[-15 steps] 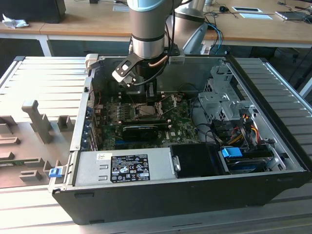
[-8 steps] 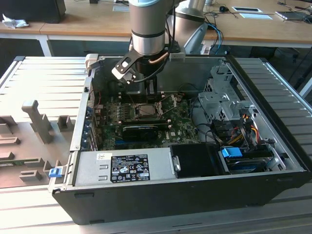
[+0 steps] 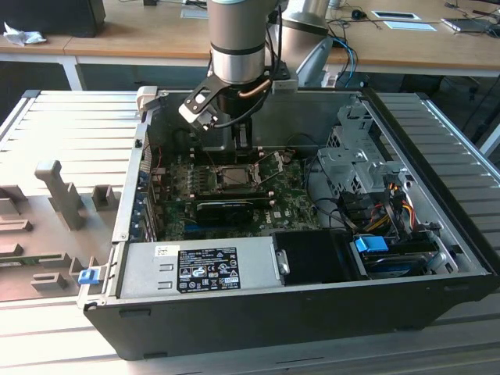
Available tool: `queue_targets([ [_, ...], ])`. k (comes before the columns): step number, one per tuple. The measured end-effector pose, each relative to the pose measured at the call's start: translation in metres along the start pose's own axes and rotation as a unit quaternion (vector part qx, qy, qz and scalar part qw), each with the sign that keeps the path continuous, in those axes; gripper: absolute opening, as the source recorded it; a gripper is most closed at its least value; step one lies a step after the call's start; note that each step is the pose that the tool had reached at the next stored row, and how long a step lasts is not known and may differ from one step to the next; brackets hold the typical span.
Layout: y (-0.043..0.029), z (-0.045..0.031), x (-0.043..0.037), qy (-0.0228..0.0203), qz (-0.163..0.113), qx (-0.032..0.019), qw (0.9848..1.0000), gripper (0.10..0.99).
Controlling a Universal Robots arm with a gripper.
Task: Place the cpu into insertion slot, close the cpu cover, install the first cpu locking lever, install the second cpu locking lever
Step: 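Close the cpu cover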
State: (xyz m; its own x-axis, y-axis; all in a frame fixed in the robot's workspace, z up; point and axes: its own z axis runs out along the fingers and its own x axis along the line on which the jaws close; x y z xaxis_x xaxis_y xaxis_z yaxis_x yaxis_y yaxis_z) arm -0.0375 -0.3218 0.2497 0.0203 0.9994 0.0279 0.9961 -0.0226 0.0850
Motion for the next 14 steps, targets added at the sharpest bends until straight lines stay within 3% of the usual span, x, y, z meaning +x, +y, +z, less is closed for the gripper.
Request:
queue_targets([
  [2,0.0003,-0.0036,0.0001,0.0000,0.000,0.0000,1.0000,0.106],
  [7,0.0070,-0.0044,0.0002,-0.0001,0.000,0.0001,1.0000,0.106],
  [14,0.0081,-0.0162,0.0006,0.0000,0.000,0.0000,1.0000,0.106],
])
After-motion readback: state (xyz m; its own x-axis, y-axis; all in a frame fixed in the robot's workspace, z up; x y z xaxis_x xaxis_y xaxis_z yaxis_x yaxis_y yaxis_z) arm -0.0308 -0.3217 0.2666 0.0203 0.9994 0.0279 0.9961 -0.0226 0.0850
